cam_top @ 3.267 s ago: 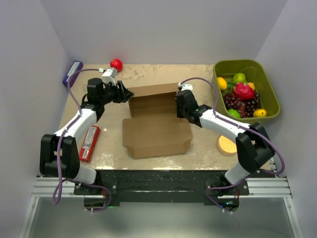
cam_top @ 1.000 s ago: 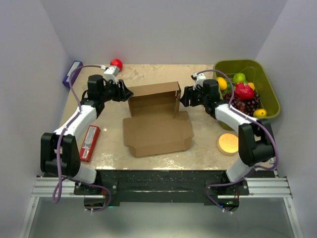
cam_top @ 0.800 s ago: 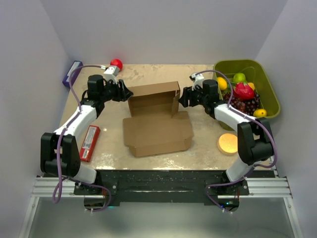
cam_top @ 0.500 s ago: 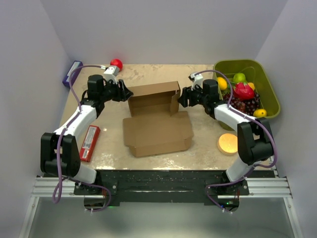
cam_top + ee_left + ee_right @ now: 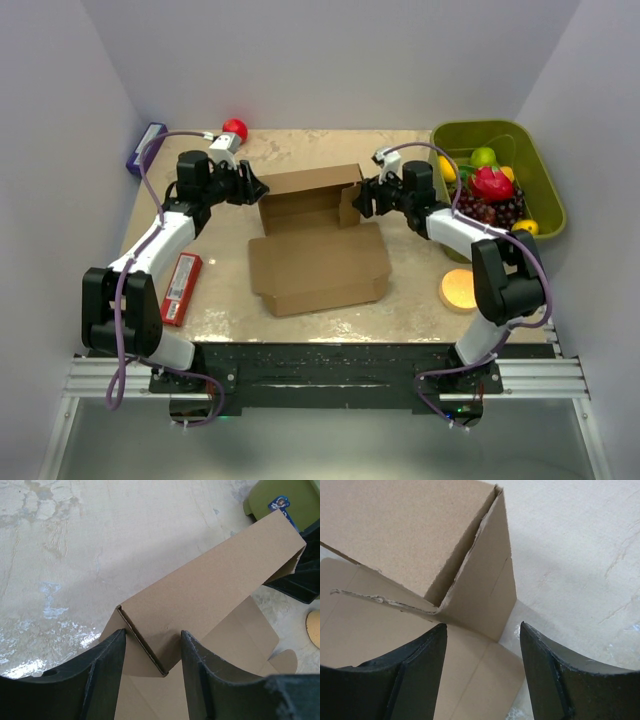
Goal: Fold the paper box
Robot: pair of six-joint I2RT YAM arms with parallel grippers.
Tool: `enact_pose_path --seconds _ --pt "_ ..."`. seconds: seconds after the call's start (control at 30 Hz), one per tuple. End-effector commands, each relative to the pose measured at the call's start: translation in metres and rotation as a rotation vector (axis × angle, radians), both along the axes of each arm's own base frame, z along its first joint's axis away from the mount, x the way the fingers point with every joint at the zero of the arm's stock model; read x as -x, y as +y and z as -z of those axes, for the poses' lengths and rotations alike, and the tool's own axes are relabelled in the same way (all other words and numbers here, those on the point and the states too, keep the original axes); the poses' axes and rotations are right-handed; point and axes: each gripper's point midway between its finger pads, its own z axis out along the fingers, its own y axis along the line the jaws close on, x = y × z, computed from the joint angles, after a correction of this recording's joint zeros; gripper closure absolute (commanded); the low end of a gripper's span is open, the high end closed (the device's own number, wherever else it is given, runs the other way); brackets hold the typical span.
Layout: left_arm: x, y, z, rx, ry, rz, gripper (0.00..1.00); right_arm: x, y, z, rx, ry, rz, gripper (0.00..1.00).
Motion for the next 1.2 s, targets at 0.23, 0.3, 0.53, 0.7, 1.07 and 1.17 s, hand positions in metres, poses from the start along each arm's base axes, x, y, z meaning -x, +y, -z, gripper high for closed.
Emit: enact_pose_path --seconds 0.23,0.3,0.53,0.7,1.07,1.17 --pt "0.005 0.004 0.015 -0.021 0.06 0.016 0.48 -0.027 0.02 -0.016 0.016 -0.15 -0.012 0.37" --pt "0.004 0.006 0.015 -0.023 0.056 0.013 0.48 -0.028 0.021 -0.014 0.003 -0.149 -0.001 0.38" --pt "0.005 0.006 0.017 -0.025 0.062 0.014 0.49 -0.035 0.031 -0.026 -0.046 -0.171 0.033 0.45" --pt "0.005 0.005 0.016 -0.02 0.062 0.017 0.48 -0.039 0.026 -0.029 -0.055 -0.177 0.086 0.57" --pt "0.005 0.006 0.019 -0.015 0.07 0.001 0.49 -0.047 0.016 -0.023 -0.01 -0.193 0.268 0.73" --pt "0.006 0.003 0.017 0.005 0.07 0.011 0.49 -0.047 0.021 -0.019 -0.012 -0.183 0.274 0.75"
